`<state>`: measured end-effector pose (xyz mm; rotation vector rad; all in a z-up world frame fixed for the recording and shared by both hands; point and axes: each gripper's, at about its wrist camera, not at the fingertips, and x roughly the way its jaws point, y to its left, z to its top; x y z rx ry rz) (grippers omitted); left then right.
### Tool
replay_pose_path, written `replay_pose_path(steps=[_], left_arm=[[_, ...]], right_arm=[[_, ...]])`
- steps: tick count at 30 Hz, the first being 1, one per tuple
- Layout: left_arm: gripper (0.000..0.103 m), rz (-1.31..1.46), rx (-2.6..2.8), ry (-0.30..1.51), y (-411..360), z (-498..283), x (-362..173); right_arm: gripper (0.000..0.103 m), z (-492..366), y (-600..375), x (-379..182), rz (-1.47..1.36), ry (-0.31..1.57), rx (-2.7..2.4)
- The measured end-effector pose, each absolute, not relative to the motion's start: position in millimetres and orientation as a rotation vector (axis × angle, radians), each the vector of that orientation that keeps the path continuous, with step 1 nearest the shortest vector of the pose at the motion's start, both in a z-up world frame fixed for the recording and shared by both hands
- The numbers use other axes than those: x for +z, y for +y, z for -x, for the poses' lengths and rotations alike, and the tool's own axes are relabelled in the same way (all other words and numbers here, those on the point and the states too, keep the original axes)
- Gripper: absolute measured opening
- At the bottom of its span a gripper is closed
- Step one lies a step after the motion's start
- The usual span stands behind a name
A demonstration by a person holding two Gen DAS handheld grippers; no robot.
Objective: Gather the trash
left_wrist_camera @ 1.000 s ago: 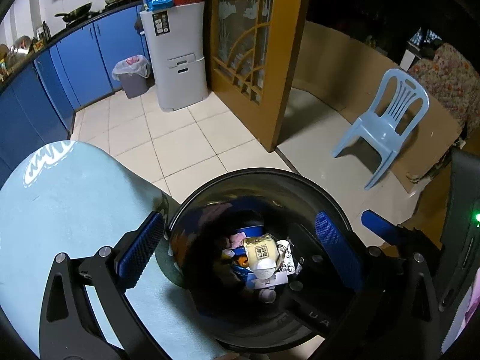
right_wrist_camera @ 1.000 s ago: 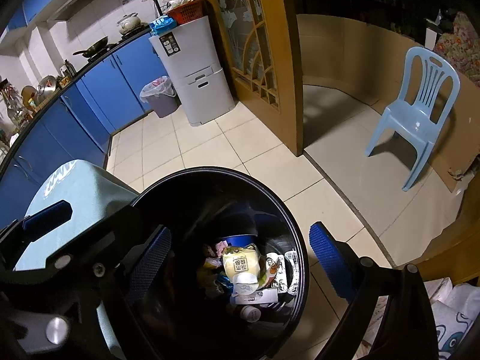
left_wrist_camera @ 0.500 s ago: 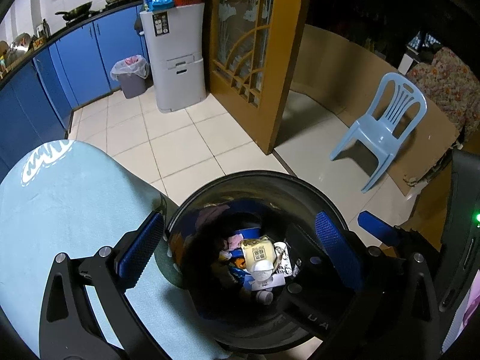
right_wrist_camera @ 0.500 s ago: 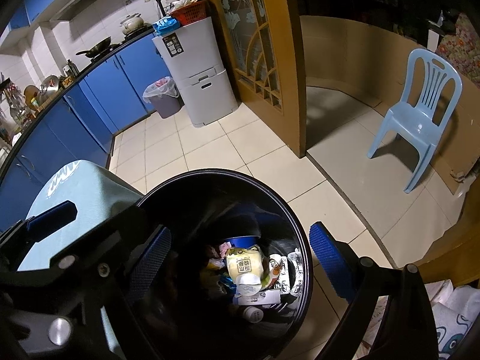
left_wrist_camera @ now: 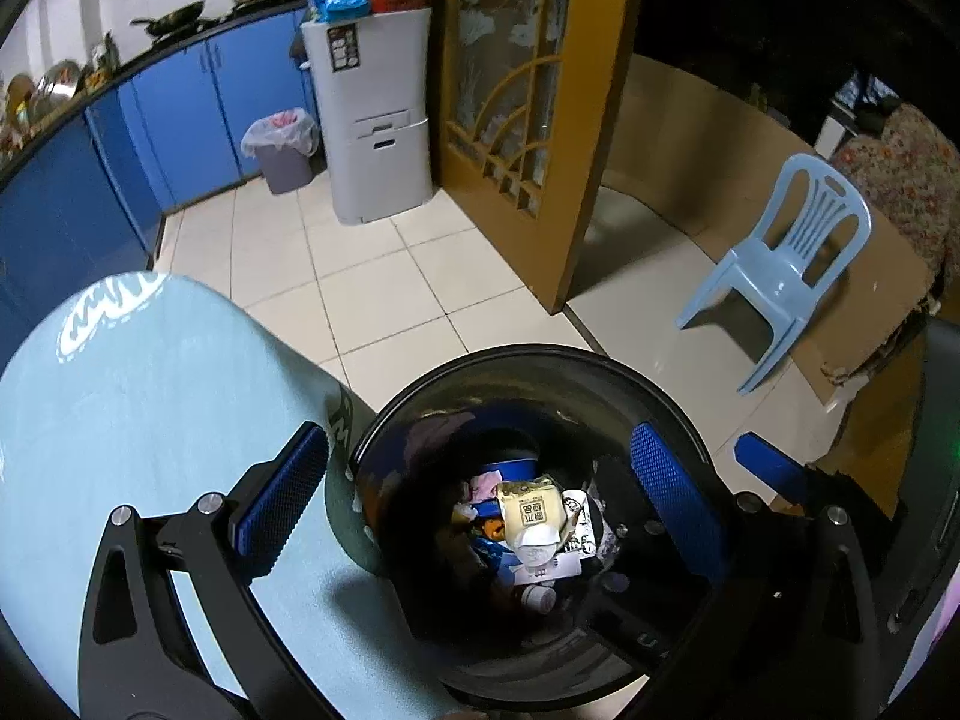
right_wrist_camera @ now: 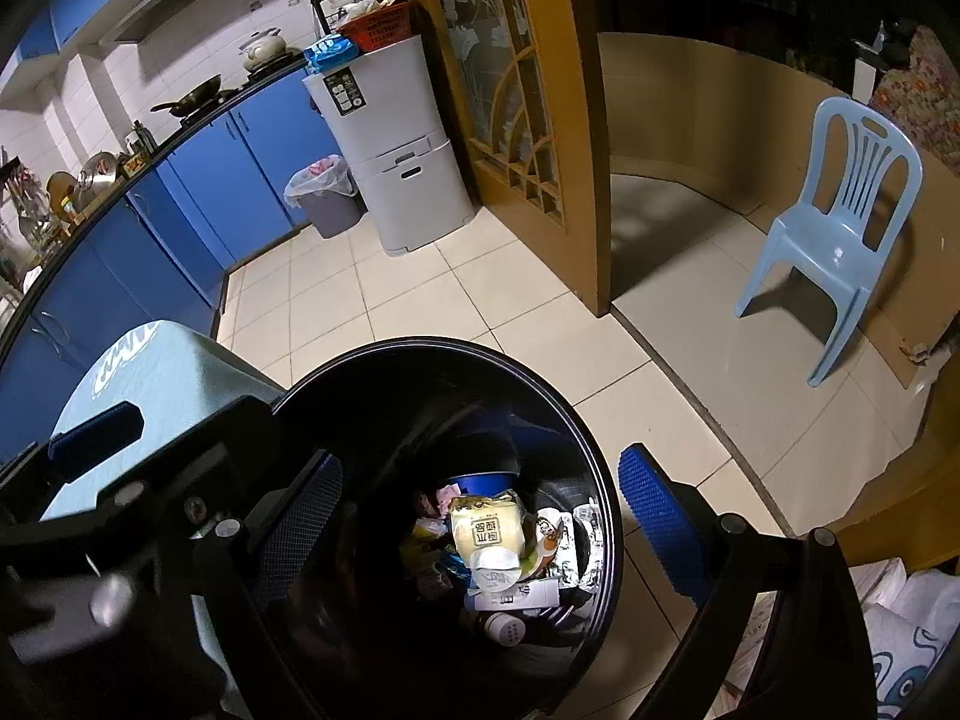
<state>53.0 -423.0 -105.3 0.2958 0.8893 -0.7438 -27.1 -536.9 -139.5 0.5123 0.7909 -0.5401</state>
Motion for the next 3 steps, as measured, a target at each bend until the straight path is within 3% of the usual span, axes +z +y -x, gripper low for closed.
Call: replay_pose_path(steps=[3], left_arm=[[0.099,-0.272,-0.734,0.909,-420.9,-56.9,-106.6]], right_arm=[[0.091,27.1,-536.9,-139.2,-0.51,0.791,-0.54]])
